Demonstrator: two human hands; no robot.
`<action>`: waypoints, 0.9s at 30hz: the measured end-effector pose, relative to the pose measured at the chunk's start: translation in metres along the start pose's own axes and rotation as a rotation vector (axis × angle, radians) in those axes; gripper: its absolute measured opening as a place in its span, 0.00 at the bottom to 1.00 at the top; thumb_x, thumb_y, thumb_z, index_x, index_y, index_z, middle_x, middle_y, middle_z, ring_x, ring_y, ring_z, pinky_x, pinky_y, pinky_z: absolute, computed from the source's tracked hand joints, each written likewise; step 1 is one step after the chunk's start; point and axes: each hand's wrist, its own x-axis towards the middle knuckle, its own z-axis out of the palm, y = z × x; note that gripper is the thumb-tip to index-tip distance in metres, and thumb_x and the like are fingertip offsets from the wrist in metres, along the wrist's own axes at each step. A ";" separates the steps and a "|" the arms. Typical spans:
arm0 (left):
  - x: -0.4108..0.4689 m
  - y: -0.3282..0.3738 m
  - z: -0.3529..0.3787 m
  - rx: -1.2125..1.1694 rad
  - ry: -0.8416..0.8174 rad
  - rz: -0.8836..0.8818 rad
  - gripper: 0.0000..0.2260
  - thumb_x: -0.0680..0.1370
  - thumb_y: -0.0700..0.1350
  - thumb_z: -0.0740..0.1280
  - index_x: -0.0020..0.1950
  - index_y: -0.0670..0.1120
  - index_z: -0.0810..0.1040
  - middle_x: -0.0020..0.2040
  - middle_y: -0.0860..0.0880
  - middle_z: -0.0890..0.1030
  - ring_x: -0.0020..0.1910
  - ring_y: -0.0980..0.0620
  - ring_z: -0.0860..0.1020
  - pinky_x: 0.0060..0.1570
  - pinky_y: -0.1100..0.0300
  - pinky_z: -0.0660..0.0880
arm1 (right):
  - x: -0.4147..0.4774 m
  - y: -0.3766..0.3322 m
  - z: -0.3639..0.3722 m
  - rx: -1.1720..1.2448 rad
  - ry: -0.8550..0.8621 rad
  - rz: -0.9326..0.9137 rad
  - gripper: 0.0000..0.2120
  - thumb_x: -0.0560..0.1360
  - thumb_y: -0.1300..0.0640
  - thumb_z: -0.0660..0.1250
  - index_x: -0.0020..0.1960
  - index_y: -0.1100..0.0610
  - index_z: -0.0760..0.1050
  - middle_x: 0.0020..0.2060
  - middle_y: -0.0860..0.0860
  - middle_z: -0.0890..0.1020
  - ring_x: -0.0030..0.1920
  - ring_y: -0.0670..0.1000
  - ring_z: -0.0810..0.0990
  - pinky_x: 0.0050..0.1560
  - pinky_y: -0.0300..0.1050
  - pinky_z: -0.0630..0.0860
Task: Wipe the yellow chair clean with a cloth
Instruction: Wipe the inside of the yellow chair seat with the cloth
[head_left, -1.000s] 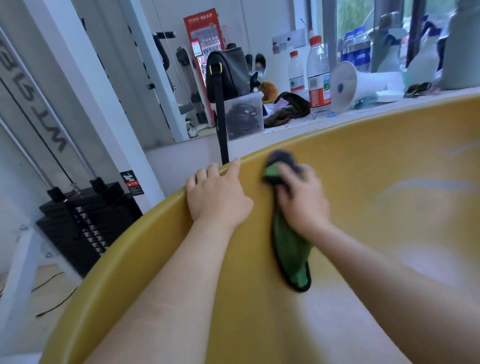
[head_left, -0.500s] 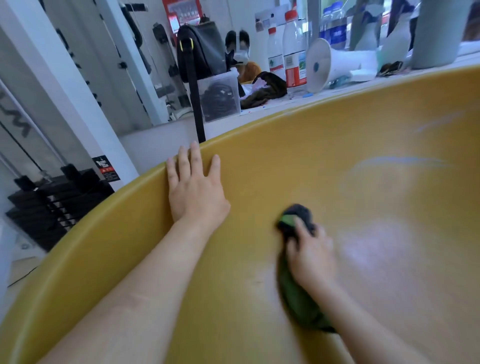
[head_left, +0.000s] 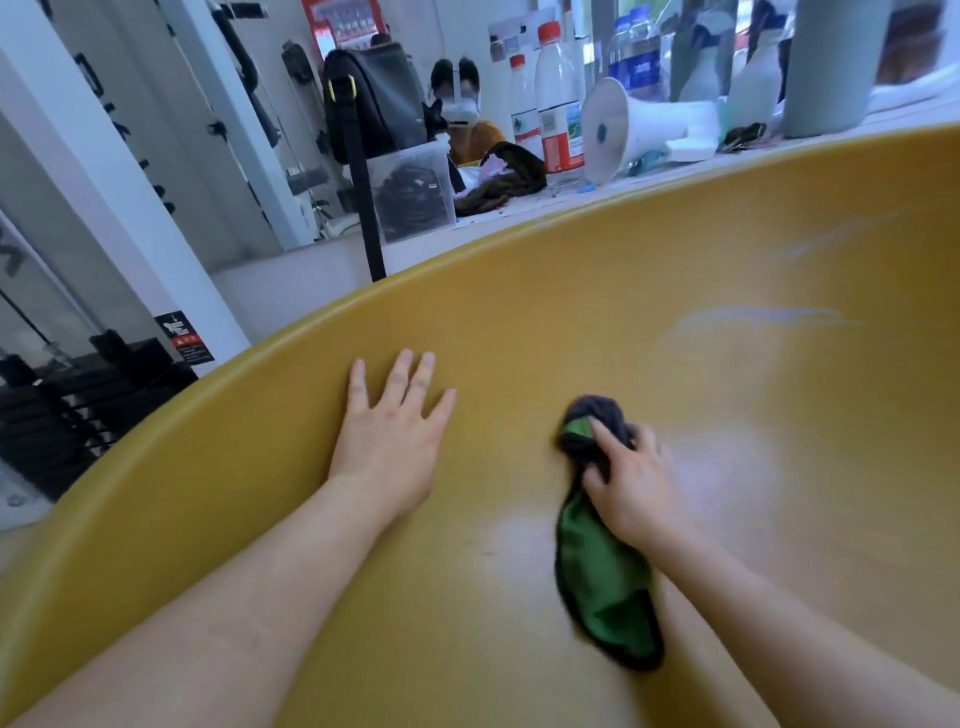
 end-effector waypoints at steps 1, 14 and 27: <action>0.001 -0.001 -0.003 -0.005 0.010 -0.012 0.30 0.77 0.46 0.57 0.77 0.53 0.47 0.77 0.43 0.38 0.76 0.42 0.38 0.68 0.33 0.44 | 0.004 0.026 -0.006 0.048 0.021 0.179 0.26 0.75 0.48 0.59 0.73 0.44 0.63 0.64 0.58 0.69 0.62 0.62 0.70 0.62 0.52 0.71; 0.026 0.045 -0.012 -0.160 -0.026 -0.062 0.23 0.76 0.47 0.61 0.71 0.52 0.63 0.77 0.43 0.50 0.75 0.43 0.50 0.66 0.36 0.57 | -0.030 0.015 -0.010 -0.138 -0.171 -0.139 0.26 0.77 0.48 0.57 0.74 0.41 0.58 0.69 0.52 0.64 0.66 0.59 0.65 0.60 0.53 0.73; -0.010 0.148 -0.018 -0.744 -0.204 0.087 0.27 0.79 0.62 0.51 0.73 0.50 0.61 0.76 0.44 0.57 0.74 0.45 0.56 0.69 0.50 0.59 | -0.048 0.037 -0.070 0.454 -0.898 -0.148 0.22 0.77 0.58 0.67 0.70 0.53 0.70 0.65 0.45 0.75 0.63 0.44 0.72 0.66 0.37 0.66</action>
